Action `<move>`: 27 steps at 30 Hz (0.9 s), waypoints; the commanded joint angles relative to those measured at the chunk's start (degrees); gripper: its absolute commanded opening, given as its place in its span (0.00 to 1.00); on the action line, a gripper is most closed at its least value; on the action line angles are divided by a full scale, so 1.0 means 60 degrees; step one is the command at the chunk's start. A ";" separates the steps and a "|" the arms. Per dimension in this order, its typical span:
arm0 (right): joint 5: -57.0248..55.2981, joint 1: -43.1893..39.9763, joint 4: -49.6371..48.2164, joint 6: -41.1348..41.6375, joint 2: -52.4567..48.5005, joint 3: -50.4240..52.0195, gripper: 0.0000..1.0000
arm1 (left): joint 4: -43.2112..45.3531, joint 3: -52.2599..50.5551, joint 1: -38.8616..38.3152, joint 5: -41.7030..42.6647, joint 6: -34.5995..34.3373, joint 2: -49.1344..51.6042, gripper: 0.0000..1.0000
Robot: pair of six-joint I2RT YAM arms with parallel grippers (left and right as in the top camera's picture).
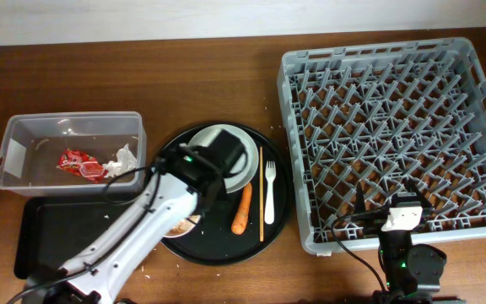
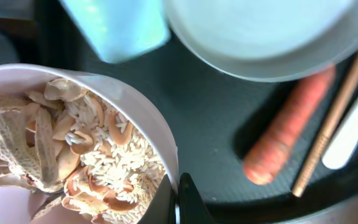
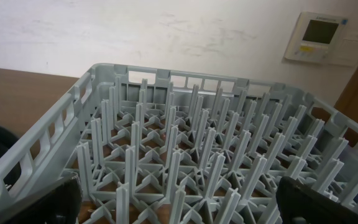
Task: Sort waste into correct bins and load items into the dishwasher rack
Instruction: 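Lift the pink bowl and move it over the left black tray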
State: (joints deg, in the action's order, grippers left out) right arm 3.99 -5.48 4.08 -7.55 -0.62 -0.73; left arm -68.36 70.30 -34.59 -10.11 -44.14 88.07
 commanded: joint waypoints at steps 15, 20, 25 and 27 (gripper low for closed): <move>-0.0018 0.0036 0.0011 0.0011 0.0069 0.0069 0.99 | -0.1082 0.0164 0.5082 -0.0219 0.0907 -0.1712 0.00; -0.0018 0.0036 0.0011 0.0011 0.0069 0.0069 0.99 | -0.0976 0.0164 0.6349 -0.0120 0.1344 -0.1719 0.00; -0.0018 0.0036 0.0011 0.0007 0.0069 0.0069 0.99 | -0.0423 0.0164 0.8047 0.1330 0.2470 -0.1723 0.00; -0.0018 0.0036 0.0011 0.0007 0.0069 0.0069 0.99 | -0.0219 0.0164 0.8626 0.1916 0.2918 -0.1723 0.00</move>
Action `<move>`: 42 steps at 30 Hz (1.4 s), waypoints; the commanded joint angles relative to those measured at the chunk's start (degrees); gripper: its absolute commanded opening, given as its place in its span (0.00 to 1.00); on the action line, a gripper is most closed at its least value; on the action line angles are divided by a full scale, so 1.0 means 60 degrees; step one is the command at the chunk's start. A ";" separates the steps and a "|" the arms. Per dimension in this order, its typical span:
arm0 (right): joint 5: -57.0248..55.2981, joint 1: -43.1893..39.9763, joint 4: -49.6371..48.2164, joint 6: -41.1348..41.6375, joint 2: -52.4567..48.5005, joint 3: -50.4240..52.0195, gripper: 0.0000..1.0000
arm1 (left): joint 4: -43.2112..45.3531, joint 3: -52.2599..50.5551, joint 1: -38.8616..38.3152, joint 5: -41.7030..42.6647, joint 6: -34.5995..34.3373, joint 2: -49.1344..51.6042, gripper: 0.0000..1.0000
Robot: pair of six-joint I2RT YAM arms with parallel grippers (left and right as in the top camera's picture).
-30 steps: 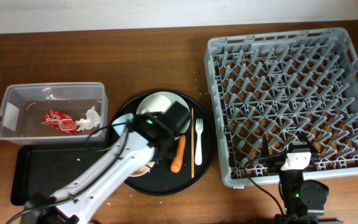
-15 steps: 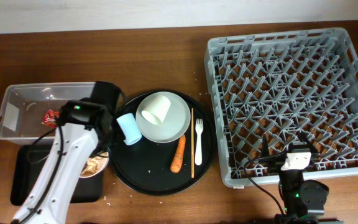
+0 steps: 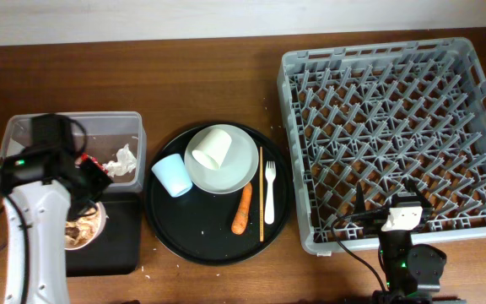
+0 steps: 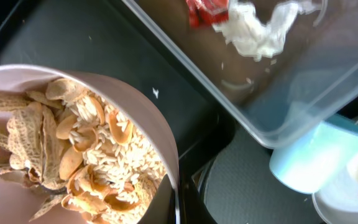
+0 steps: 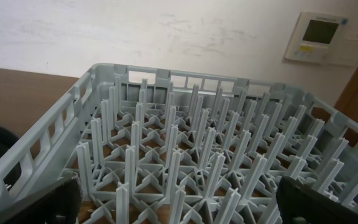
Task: Sort waste into correct bins and load items into the dishwasher rack
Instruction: 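Lift the pink bowl and move it over the left black tray, then tip the pink bowl to dump the scraps onto the black tray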
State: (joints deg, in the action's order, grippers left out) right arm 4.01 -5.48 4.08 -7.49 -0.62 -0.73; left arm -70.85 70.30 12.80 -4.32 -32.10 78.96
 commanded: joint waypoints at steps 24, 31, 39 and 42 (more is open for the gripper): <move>-0.0022 0.0036 0.0011 0.0000 0.0069 0.0069 0.99 | 0.2874 -0.2353 0.5399 0.6761 0.4069 -0.0200 0.00; -0.0022 0.0036 0.0011 -0.0004 0.0069 0.0069 0.99 | 0.2728 -0.2357 0.5399 0.6798 0.4615 -0.0200 0.00; -0.0022 0.0036 0.0011 0.0000 0.0069 0.0069 0.99 | 0.2361 -0.2703 0.7318 1.0156 0.6535 -0.0200 0.00; -0.0022 0.0036 0.0015 0.0000 0.0069 0.0069 0.99 | 0.2648 -0.3508 0.8215 1.1897 0.7377 -0.0200 0.00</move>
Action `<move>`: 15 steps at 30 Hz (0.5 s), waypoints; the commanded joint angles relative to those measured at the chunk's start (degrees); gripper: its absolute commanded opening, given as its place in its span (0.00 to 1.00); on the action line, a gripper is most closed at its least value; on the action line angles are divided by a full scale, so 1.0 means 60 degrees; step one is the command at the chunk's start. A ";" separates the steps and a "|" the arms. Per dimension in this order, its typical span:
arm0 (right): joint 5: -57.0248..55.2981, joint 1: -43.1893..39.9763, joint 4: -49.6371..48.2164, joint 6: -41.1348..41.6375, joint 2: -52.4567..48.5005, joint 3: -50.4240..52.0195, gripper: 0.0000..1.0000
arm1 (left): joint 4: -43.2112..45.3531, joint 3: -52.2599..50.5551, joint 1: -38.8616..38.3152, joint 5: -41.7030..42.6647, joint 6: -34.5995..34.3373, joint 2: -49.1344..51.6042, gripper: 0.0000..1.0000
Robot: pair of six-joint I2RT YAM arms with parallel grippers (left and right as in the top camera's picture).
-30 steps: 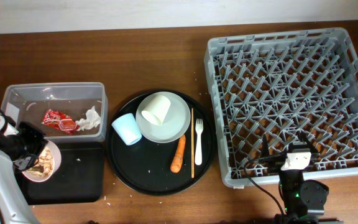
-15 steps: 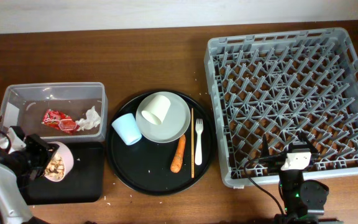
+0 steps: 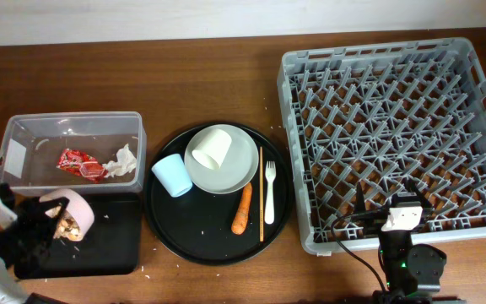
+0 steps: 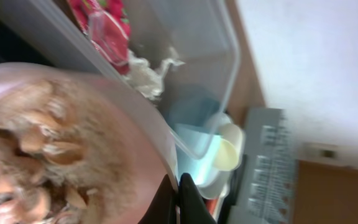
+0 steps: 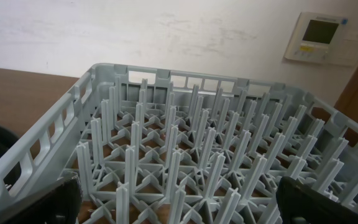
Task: Sort waste into correct bins and load items into the dishwasher rack
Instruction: 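Tip the pink bowl to dump the scraps onto the black tray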
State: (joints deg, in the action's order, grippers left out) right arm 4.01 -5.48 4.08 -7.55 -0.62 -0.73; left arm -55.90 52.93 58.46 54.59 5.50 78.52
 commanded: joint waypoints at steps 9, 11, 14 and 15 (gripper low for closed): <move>-0.0022 0.0036 0.0015 0.0011 0.0069 0.0069 0.99 | 0.1279 -0.1807 0.1064 0.4095 0.1392 -0.0127 0.00; -0.0022 0.0036 0.0011 0.0007 0.0069 0.0069 0.99 | 0.1242 -0.1807 0.1064 0.4124 0.1388 -0.0127 0.00; -0.0022 0.0036 0.0011 0.0011 0.0069 0.0069 0.99 | 0.0954 -0.1807 0.1060 0.4422 0.1388 -0.0127 0.00; -0.0022 0.0036 0.0011 0.0011 0.0069 0.0069 0.99 | 0.0951 -0.1807 0.1060 0.4608 0.1388 -0.0127 0.00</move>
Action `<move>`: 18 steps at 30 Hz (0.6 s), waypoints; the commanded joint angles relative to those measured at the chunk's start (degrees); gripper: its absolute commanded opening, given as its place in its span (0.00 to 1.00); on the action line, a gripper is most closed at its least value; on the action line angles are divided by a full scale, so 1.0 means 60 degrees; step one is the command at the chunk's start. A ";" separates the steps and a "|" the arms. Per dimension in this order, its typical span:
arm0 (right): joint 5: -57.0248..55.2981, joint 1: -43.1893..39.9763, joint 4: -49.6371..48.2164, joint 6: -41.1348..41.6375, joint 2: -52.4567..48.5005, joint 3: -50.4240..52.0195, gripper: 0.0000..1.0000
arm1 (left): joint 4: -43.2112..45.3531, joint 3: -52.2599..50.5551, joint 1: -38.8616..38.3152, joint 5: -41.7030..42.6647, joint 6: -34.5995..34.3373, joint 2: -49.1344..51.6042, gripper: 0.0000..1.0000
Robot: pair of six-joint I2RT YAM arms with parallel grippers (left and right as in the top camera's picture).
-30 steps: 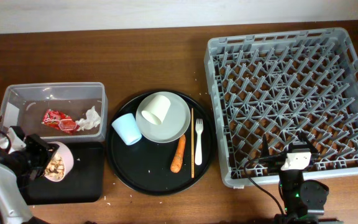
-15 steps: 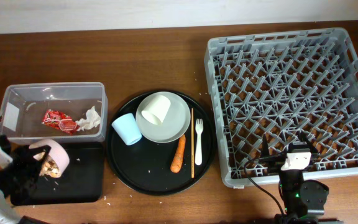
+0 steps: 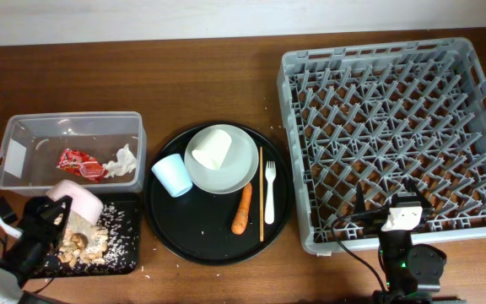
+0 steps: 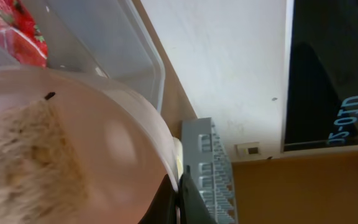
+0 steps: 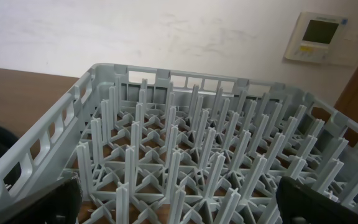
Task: Sort waste into correct bins and load items into the dishwasher rack
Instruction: 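Tip the pink bowl to dump the scraps onto the black tray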
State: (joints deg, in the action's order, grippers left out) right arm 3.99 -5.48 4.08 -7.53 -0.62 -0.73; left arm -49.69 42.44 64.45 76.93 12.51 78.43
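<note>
A pink bowl (image 3: 76,198) is tipped steeply over the black rectangular tray (image 3: 129,211) at lower left. Rice and peanut shells (image 3: 87,241) lie spilled on that tray. My left gripper (image 3: 56,217) is shut on the bowl's rim; in the left wrist view the bowl (image 4: 73,143) fills the frame, some rice still clinging inside, with the gripper (image 4: 179,190) pinching its edge. My right gripper (image 5: 179,208) hangs open at the front edge of the grey dishwasher rack (image 3: 395,127), holding nothing.
A clear bin (image 3: 15,139) holds a red wrapper (image 3: 81,163) and a white tissue (image 3: 123,160). On the round black tray (image 3: 218,241) are a blue cup (image 3: 169,176), a plate (image 3: 234,173) with a cream cup (image 3: 212,148), a carrot (image 3: 242,208), a chopstick (image 3: 261,194) and a fork (image 3: 269,191).
The bowl is tipped further over and its rice and shells now lie on the black rectangular tray. The right arm has not moved.
My left gripper held the full bowl on the round tray. Then the bowl was upright over the rectangular tray by the bin. Then it was tilted at that tray's left end, and now its contents lie on the tray.
</note>
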 commanded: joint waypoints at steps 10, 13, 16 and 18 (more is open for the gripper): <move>-0.0018 0.0036 0.0011 0.0007 0.0069 0.0069 0.99 | -0.1147 -0.0058 0.0066 0.1224 0.0157 -0.0113 0.00; -0.0018 0.0036 0.0011 0.0007 0.0069 0.0069 0.98 | -0.0539 -0.0058 0.0066 0.0933 -0.0138 -0.0113 0.00; -0.0018 0.0036 0.0011 0.0007 0.0069 0.0069 0.99 | -0.0867 -0.0058 0.0066 0.1494 -0.0087 -0.0113 0.00; -0.0018 0.0036 0.0011 0.0007 0.0069 0.0069 0.99 | -0.0579 -0.0058 0.0062 0.1315 -0.0291 -0.0113 0.00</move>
State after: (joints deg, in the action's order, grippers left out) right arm 3.99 -5.48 4.08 -7.57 -0.62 -0.73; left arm -53.67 42.15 64.53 82.78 12.12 78.41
